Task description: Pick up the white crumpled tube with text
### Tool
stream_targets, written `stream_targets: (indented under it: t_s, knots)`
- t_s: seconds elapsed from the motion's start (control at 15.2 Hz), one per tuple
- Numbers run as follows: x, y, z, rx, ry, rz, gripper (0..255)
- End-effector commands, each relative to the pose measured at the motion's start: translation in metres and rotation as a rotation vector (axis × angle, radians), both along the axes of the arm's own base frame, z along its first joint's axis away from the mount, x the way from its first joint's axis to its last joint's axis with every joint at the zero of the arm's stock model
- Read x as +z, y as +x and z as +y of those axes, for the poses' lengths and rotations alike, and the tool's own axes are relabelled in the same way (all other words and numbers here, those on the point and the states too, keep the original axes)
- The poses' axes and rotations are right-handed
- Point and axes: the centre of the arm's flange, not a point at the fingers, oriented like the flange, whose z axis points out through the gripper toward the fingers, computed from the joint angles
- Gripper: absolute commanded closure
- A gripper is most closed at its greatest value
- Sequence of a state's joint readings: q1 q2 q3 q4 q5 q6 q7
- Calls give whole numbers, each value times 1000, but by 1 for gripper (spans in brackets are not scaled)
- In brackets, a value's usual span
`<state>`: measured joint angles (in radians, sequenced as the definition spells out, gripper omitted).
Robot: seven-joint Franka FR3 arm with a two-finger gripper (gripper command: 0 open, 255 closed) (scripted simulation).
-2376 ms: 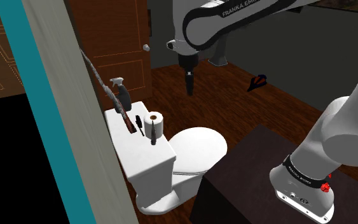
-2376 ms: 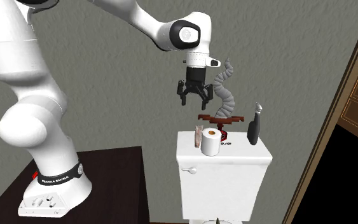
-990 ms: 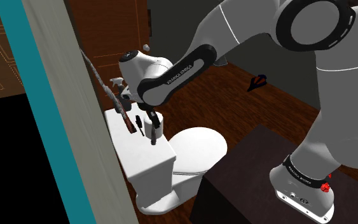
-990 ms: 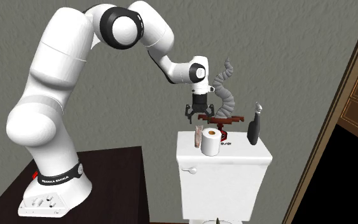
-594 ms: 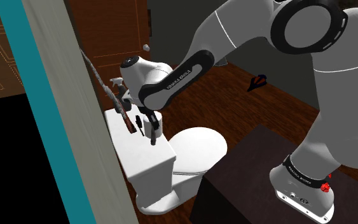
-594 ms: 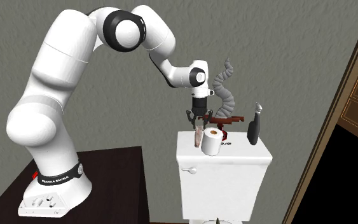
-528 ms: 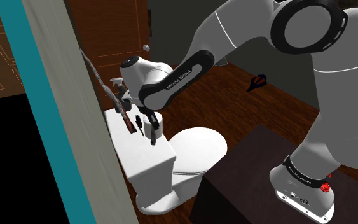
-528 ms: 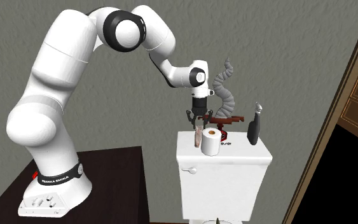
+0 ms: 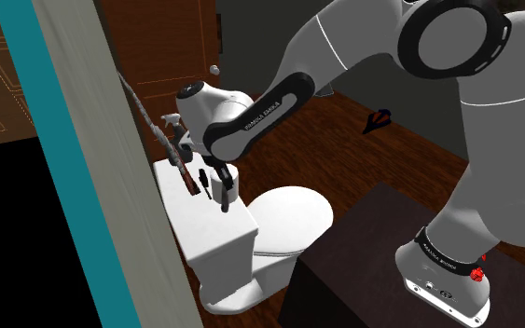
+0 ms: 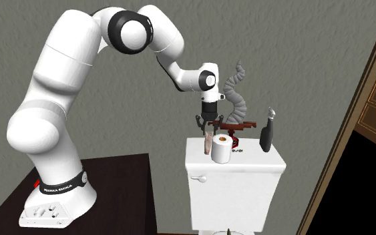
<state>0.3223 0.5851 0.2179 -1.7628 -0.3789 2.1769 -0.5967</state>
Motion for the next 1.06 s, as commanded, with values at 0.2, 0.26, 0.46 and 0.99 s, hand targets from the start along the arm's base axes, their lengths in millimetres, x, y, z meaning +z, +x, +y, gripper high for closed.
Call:
stream_targets:
  t_s: [0.2, 0.26, 0.46, 0.99]
  knots:
    - [24, 0, 0, 0, 0, 0, 255]
    - [30, 0, 0, 0, 0, 0, 255]
    - [45, 0, 0, 0, 0, 0, 255]
    - [78, 0, 0, 0, 0, 0, 255]
